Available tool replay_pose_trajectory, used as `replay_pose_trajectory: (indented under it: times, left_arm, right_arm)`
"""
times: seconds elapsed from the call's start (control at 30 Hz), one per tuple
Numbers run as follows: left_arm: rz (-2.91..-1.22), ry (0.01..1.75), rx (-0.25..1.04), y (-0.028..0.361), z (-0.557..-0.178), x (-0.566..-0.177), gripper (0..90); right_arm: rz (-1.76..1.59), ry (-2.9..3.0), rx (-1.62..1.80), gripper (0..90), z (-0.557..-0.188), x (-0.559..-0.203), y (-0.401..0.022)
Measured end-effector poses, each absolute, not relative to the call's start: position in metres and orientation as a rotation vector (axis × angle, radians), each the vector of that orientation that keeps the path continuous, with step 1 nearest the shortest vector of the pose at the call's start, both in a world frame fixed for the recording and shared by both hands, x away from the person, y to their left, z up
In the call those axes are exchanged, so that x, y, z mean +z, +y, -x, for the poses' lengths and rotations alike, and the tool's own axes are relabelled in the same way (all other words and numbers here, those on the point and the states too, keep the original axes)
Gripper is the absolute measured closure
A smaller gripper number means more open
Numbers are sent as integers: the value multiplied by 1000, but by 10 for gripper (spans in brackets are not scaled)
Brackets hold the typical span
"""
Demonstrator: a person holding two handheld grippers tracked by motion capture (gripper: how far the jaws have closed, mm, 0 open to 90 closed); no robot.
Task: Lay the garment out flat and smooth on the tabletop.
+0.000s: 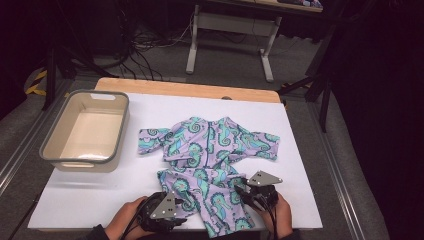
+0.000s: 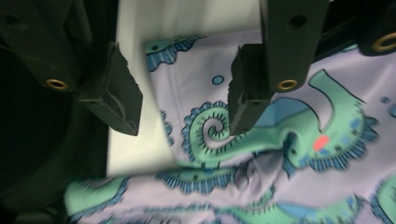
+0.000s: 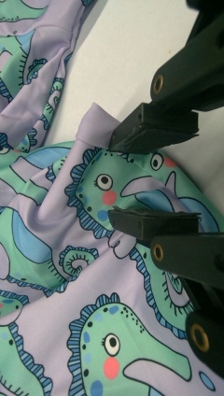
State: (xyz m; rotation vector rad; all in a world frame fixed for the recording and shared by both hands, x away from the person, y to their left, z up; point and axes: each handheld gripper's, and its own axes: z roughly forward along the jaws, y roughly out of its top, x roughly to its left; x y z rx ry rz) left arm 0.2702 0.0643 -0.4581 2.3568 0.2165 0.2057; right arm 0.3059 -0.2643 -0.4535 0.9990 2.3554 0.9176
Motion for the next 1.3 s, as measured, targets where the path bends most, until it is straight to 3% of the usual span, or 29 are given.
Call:
replay_pose_trajectory:
  times: [0.17, 0.4, 0.63, 0.9, 0.97, 1.07, 1.17, 1.3]
  left_arm:
    - [-2348, 250, 184, 66, -276, -463, 540]
    - [-2353, 222, 142, 72, -281, -462, 843]
    - [-2377, 124, 42, 88, -276, -454, 862]
    - [-2392, 74, -28, 104, -254, -455, 860]
    - [-2398, 69, -36, 108, -248, -455, 856]
    - [-2375, 75, -42, 114, -244, -453, 828]
    - [-2354, 90, -21, 118, -243, -449, 752]
    - [-2295, 159, 49, 124, -248, -441, 673]
  right_arm:
    - [-1022, 2353, 934, 614, -307, -454, -265]
    - [-949, 2340, 983, 584, -301, -445, -260]
    - [-819, 2404, 1101, 537, -287, -436, -244]
    - [-729, 2545, 1058, 465, -287, -449, -226]
    - [-729, 2559, 1043, 481, -288, -450, -225]
    - [-707, 2586, 1007, 575, -287, -453, -222]
    - [-668, 2620, 1009, 754, -285, -452, -220]
    - [-655, 2650, 990, 887, -282, -450, -218]
